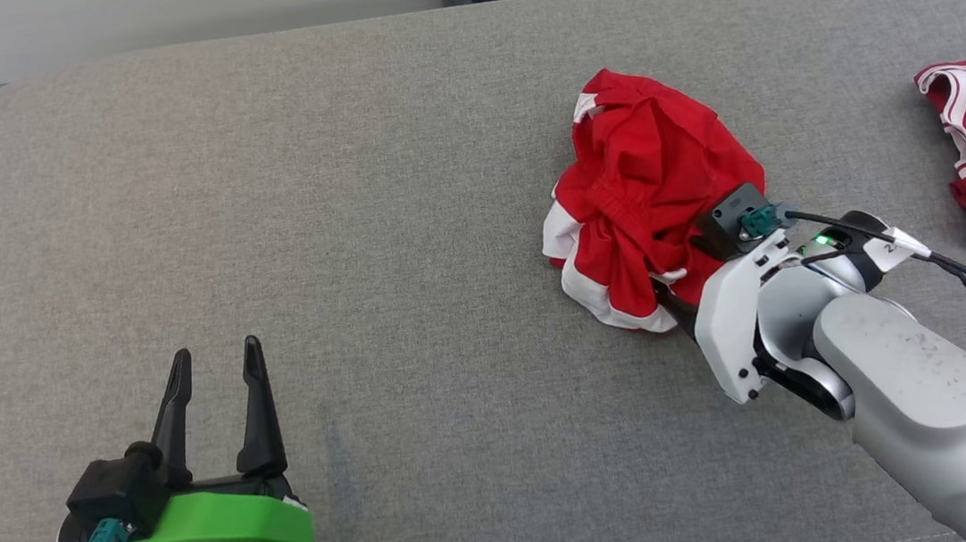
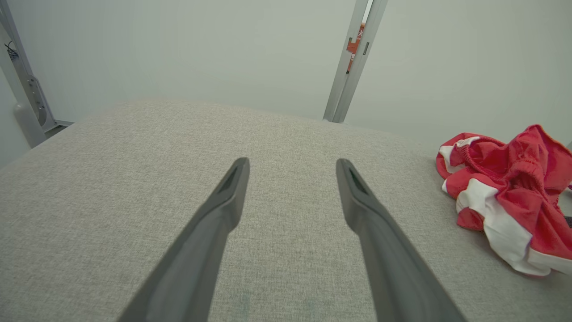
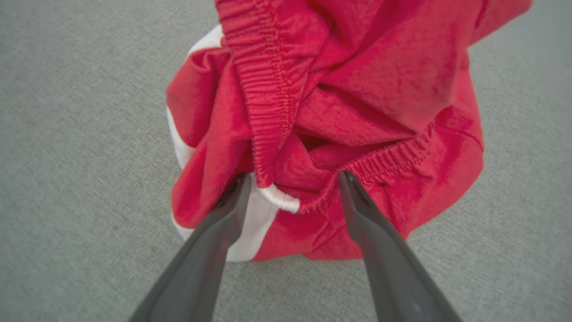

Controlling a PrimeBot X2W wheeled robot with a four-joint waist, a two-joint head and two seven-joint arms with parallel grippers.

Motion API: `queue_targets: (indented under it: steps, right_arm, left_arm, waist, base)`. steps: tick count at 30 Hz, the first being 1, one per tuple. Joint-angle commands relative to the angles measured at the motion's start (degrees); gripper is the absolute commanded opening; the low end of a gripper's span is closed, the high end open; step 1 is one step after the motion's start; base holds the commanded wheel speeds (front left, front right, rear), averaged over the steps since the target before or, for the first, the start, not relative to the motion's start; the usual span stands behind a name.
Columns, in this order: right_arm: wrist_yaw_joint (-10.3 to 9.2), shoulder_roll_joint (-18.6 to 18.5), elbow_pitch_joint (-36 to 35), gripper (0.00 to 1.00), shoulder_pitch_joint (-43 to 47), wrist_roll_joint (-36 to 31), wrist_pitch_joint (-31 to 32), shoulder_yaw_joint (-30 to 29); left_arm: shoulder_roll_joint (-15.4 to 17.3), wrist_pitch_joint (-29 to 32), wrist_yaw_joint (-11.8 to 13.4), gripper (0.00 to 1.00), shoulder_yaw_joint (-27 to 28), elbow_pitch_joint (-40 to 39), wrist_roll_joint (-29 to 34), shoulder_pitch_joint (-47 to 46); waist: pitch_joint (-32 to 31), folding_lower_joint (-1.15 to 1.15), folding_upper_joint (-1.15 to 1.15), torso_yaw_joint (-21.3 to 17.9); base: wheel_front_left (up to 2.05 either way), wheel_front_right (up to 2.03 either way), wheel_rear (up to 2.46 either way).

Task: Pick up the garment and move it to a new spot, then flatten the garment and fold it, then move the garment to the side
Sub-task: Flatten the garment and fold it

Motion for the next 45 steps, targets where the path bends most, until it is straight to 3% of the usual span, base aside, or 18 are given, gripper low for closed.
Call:
queue_targets:
  steps: [1, 6, 19, 20, 21, 28, 35, 40, 45]
  right_arm:
    - [-0.05, -0.82, 0.35, 1.0, -1.24, -0.64, -0.73, 1.58]
    - [-0.04, -0.74, 1.1, 1.0, -2.71, -2.57, -3.09, 3.36]
    - [-0.05, 1.55, 2.93, 1.0, -2.52, -3.41, -0.89, 4.46]
    - [-0.05, 1.76, 3.02, 0.37, -2.71, -3.11, -1.13, 4.71]
    - [-0.04, 2.14, 2.9, 0.0, -2.88, -2.55, -1.72, 4.9]
    - [-0.04, 2.89, 0.22, 0.0, -3.97, 2.81, -4.08, 3.21]
    - [-0.04, 5.94, -9.88, 0.0, -6.2, 16.32, -4.13, -2.4]
    - [-0.02, 9.3, -15.06, 0.0, -12.89, 22.98, -2.01, -4.29]
    - [-0.02, 11.91, -17.48, 0.0, -20.74, 26.63, -6.22, -4.85]
  left_arm:
    - [0.08, -0.15, -0.12, 1.0, 0.09, -0.3, 0.3, -0.8]
    - [0.08, -0.15, -0.13, 1.0, -0.23, -0.4, 0.06, -0.95]
    - [0.09, -0.16, -0.13, 1.0, -0.91, -0.43, -0.27, -0.98]
    - [0.09, -0.16, -0.13, 1.0, -0.98, -0.45, -0.32, -1.19]
    - [0.09, -0.16, -0.13, 1.0, -0.94, -0.5, -0.44, -1.39]
    - [0.09, -0.16, -0.13, 1.0, -0.39, -0.44, -0.51, -1.29]
    - [0.09, -0.16, -0.13, 1.0, 0.29, -0.82, -0.61, -0.78]
    - [0.08, -0.16, -0.13, 1.0, -0.21, -1.02, -0.84, -1.53]
    - [0.09, -0.16, -0.13, 1.0, -0.89, -1.13, -1.23, -2.18]
  waist:
    - [0.05, 0.0, 0.0, -0.02]
    - [-0.15, 0.0, 0.0, 0.05]
    - [-0.01, 0.0, 0.0, 0.49]
    - [0.09, 0.0, 0.0, 0.6]
    - [0.19, 0.0, 0.0, 0.68]
    - [0.21, 0.0, 0.0, 0.53]
    - [-0.23, 0.0, 0.0, -0.35]
    - [0.37, 0.0, 0.0, -0.89]
    - [1.11, 0.0, 0.0, -0.65]
  base:
    - [0.0, 0.0, 0.0]
    - [0.0, 0.0, 0.0]
    - [0.0, 0.0, 0.0]
    - [0.0, 0.0, 0.0]
    - [0.0, 0.0, 0.0]
    - [0.0, 0.0, 0.0]
    - [0.0, 0.0, 0.0]
    - [0.0, 0.0, 0.0]
    - [0.0, 0.0, 0.0]
